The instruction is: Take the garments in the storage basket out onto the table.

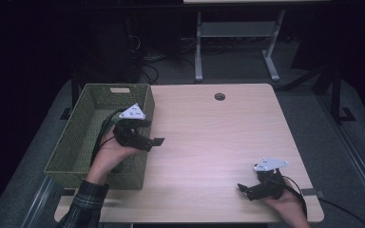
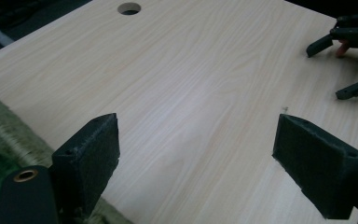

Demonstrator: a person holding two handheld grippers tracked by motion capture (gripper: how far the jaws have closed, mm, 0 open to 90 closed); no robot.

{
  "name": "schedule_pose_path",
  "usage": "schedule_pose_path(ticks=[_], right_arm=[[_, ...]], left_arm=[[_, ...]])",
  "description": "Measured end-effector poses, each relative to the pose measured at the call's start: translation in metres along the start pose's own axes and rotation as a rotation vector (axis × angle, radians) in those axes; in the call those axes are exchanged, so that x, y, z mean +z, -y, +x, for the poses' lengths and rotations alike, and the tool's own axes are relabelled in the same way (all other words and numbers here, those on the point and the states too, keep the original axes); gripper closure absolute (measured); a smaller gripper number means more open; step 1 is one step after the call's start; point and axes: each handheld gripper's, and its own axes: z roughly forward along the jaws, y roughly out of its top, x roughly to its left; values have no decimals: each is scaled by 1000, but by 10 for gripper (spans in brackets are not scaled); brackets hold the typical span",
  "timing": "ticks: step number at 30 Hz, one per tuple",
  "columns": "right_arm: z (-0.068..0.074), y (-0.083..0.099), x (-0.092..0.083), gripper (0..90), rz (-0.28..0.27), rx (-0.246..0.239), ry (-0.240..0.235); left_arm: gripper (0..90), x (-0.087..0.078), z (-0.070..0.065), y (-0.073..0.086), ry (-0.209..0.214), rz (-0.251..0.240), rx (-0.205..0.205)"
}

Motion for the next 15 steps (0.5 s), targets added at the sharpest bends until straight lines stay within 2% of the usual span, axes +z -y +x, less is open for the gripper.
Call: schedule_pose_path(ticks=[11,15], right_arm=[[0,0,0,0,0,0,0],[0,0,0,0,0,0,0]], left_arm=[[142,-18,21,11,-45,-6,-52],[144,-24,30,16,-73,7,-60]])
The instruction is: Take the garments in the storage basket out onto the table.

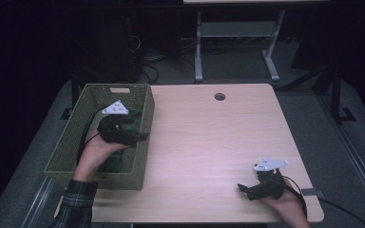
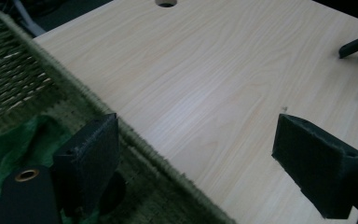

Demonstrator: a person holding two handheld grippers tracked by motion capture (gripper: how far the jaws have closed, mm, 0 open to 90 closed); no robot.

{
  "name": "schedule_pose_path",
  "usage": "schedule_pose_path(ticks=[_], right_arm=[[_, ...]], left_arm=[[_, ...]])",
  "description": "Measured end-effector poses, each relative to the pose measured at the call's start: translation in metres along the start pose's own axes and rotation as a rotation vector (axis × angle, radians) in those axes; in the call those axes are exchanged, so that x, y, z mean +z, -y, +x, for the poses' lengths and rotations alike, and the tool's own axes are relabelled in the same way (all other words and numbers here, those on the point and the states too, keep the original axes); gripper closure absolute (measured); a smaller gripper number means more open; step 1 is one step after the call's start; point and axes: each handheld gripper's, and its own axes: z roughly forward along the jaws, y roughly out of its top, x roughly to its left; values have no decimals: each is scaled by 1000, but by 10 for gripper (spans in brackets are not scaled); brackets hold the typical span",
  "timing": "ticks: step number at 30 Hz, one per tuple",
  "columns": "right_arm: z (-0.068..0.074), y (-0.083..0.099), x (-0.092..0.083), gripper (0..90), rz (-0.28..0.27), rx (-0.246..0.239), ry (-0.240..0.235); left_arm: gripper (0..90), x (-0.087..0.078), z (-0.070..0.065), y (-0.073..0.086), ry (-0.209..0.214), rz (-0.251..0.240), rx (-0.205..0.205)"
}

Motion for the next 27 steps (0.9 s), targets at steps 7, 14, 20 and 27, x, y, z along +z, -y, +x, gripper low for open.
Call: schedule_pose_path(ticks=[7,14,20,27], right_arm=[[0,0,0,0,0,-1,0],[0,0,0,0,0,0,0],[0,0,0,0,0,-1,0],[0,0,0,0,0,0,0]], left_arm=[[144,-3,16,9,-34,20,-24],[194,-8,27,16,-74,35,-29],[224,-11,37,23,-122,46,-41],[255,-11,48,32,-156,58,-64]])
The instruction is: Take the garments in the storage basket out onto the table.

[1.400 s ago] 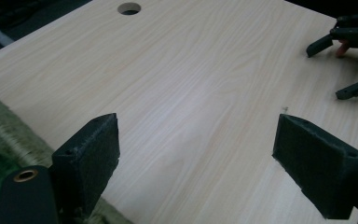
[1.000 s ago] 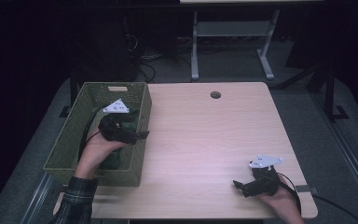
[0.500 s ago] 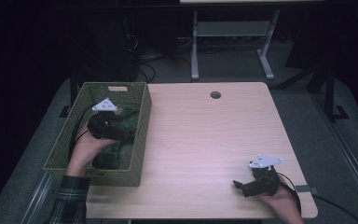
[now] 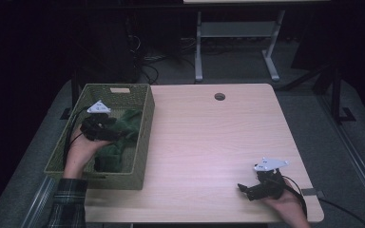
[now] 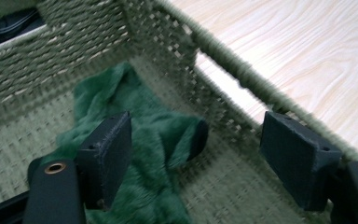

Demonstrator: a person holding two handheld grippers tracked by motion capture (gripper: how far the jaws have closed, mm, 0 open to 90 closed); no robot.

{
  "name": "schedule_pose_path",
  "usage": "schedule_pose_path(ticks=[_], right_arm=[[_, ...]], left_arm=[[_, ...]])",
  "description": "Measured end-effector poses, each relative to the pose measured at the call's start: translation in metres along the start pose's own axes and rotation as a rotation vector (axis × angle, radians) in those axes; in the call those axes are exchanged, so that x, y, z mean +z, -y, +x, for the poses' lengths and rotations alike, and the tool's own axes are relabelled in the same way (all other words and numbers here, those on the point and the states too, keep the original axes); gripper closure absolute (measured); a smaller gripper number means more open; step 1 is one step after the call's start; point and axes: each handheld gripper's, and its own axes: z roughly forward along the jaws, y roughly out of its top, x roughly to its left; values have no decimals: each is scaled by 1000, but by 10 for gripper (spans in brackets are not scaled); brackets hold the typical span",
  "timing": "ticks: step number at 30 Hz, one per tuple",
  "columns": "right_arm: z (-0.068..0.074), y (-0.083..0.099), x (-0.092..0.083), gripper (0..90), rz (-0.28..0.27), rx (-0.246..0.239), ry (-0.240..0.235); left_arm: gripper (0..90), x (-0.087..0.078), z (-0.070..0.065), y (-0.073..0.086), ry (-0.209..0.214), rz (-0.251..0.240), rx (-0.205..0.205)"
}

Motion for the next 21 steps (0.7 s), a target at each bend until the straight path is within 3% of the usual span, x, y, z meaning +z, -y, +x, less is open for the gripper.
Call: schedule_pose_path(ticks=[12,21], right_arm=[[0,0,0,0,0,0,0],[0,0,0,0,0,0,0]], left_arm=[[311,9,13,14,-41,72,-17],[312,16,24,27,-62,122,-54]])
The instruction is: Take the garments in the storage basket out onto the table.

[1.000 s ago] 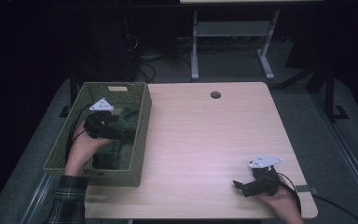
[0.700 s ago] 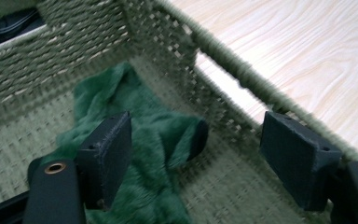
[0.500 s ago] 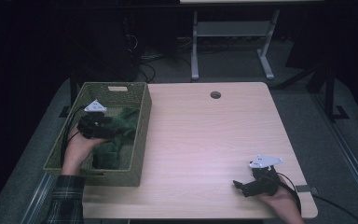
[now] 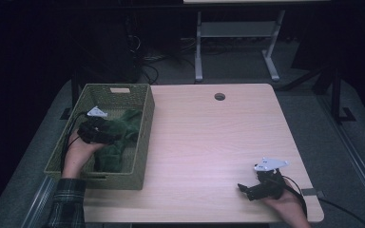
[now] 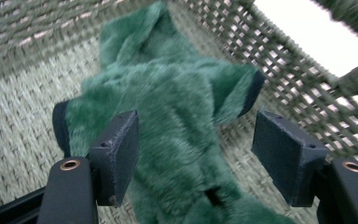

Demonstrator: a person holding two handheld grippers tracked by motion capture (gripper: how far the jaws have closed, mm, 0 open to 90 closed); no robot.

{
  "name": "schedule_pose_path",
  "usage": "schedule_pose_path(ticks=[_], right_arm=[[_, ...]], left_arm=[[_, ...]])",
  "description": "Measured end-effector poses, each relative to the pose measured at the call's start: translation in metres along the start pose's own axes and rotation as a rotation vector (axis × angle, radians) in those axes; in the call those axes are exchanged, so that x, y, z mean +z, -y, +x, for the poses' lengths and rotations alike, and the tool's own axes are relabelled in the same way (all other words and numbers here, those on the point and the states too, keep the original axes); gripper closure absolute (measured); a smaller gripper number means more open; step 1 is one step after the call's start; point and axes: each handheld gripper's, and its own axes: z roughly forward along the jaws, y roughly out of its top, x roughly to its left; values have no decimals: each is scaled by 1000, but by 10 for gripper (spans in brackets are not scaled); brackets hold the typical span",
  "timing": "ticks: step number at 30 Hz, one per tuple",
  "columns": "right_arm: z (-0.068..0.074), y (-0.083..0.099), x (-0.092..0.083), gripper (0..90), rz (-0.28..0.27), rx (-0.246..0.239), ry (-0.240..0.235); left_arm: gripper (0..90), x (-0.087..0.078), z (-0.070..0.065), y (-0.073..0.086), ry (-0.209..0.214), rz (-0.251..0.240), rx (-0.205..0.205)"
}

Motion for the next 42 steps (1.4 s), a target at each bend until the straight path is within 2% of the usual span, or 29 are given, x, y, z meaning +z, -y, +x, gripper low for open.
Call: schedule_pose_path(ticks=[5,14,17,23,27,29,34,42], right_arm=[[0,0,0,0,0,0,0],[0,0,0,0,0,0,0],[0,0,0,0,0,-1,0],[0,0,0,0,0,0,0],[0,0,0,0,0,0,0],[0,0,0,0,0,0,0],[0,0,0,0,0,-1,0],[0,0,0,0,0,-1,0]], left_arm=[[308,7,2,4,0,24,-15],[306,19,2,7,-11,126,-9],[346,20,2,8,-5,146,-13],[514,21,2,9,17,175,-27],[728,19,1,8,43,178,-37],[783,18,1,8,59,185,-45],[811,15,1,7,80,183,-59],[816,-2,3,2,112,120,-82]])
